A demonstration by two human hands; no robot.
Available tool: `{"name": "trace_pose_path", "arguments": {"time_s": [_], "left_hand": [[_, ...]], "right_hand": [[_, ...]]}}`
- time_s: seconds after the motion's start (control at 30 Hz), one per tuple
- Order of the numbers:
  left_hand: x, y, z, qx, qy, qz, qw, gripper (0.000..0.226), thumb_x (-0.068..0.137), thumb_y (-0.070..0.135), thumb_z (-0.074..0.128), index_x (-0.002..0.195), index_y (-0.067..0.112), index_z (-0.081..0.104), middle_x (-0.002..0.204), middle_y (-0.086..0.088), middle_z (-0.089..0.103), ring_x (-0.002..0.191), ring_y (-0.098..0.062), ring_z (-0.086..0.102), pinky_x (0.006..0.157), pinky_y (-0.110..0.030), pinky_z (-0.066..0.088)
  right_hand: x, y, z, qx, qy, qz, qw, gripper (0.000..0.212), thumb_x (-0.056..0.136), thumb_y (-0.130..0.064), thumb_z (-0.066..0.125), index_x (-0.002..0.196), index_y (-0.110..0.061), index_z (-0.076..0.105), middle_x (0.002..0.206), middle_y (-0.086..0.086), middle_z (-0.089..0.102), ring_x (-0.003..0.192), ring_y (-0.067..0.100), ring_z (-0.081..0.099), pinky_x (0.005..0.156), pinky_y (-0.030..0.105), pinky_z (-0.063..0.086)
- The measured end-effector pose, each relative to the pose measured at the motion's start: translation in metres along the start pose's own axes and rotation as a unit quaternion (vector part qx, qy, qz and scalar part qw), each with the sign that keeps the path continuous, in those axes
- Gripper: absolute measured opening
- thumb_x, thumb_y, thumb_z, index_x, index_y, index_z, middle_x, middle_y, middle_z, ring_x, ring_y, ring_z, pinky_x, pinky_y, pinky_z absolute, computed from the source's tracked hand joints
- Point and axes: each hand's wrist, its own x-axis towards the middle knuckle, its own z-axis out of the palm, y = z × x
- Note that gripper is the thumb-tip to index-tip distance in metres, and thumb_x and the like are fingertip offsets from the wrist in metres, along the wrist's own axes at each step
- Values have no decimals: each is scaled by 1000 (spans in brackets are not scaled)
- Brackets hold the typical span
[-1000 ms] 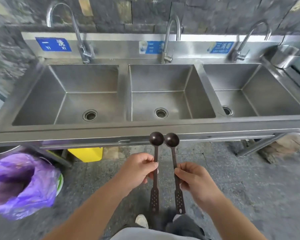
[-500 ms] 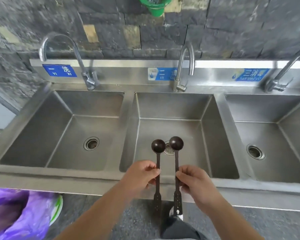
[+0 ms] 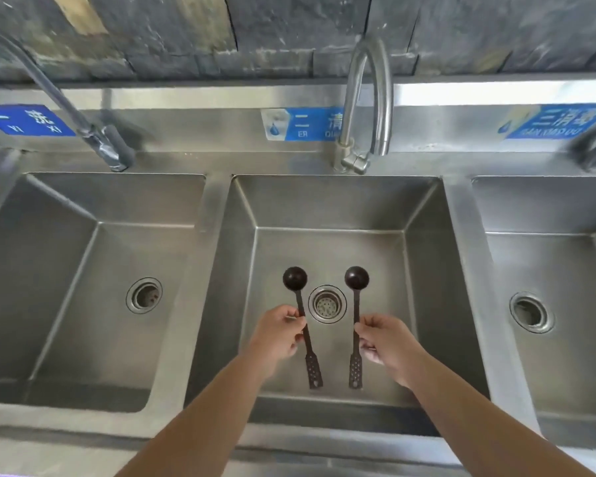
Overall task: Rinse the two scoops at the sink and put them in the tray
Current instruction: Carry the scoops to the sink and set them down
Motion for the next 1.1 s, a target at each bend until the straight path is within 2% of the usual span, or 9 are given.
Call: {"name": "trace_pose_path", "arguments": {"time_s": [0.1, 0.17, 0.3, 0.43, 0.63, 0.87, 0.97, 1.1], "left_hand": [[52, -18, 4, -11, 17, -37, 999, 9, 92, 6, 60, 85, 11, 63, 69, -6, 61, 52, -12, 57, 50, -21, 38], [80, -32, 5, -1, 22, -50, 999, 10, 93, 5, 59, 85, 10, 63, 72, -7, 62, 52, -12, 57, 46, -20, 38], [133, -60, 9, 45, 47, -39, 997, 16, 91, 5, 58, 79, 14, 62, 69, -6, 65, 55, -15, 61, 42, -19, 39], [175, -83, 11, 84, 55, -47, 994, 18, 91, 6, 59, 76, 15, 62, 71, -11, 70, 60, -20, 65, 40, -20, 38], [213, -112, 15, 106, 46, -73, 991, 24, 90, 2, 60, 70, 15, 59, 54, -2, 65, 42, -9, 62, 39, -19, 41], [226, -135, 22, 122, 56, -71, 989, 23, 89, 2, 60, 69, 12, 60, 61, -6, 63, 47, -11, 61, 38, -18, 44], [227, -138, 25, 123, 72, -61, 988, 19, 86, 1, 64, 69, 11, 65, 68, -9, 67, 54, -14, 64, 45, -20, 50], [225, -139, 24, 183, 102, -47, 977, 14, 80, 9, 69, 67, 13, 66, 61, -6, 71, 60, -22, 69, 66, -38, 61]], "right_hand": [[47, 16, -7, -27, 32, 15, 999, 17, 93, -3, 58, 78, -9, 63, 62, 4, 52, 51, 11, 43, 45, 21, 29], [76, 30, -10, -33, 62, 32, 997, 19, 93, -6, 60, 76, -13, 63, 61, 2, 53, 55, 13, 44, 48, 23, 29], [125, 57, -19, -34, 85, 56, 994, 17, 94, -4, 56, 78, -10, 61, 62, 3, 55, 54, 12, 46, 48, 24, 28], [159, 81, -28, -59, 107, 82, 989, 25, 95, -3, 54, 72, -13, 53, 62, 6, 50, 50, 12, 43, 46, 24, 25], [192, 100, -28, -83, 121, 89, 985, 32, 93, -2, 56, 65, -16, 50, 61, 6, 51, 49, 14, 46, 42, 21, 27], [210, 119, -23, -110, 131, 109, 979, 35, 91, -1, 58, 60, -15, 52, 57, 5, 50, 46, 15, 46, 37, 21, 30], [212, 124, -23, -128, 157, 108, 973, 31, 89, -1, 62, 61, -15, 59, 62, 5, 58, 52, 17, 54, 48, 25, 42], [210, 128, -27, -157, 180, 96, 966, 21, 85, -6, 68, 66, -12, 68, 69, 7, 68, 61, 20, 62, 65, 35, 54]]}}
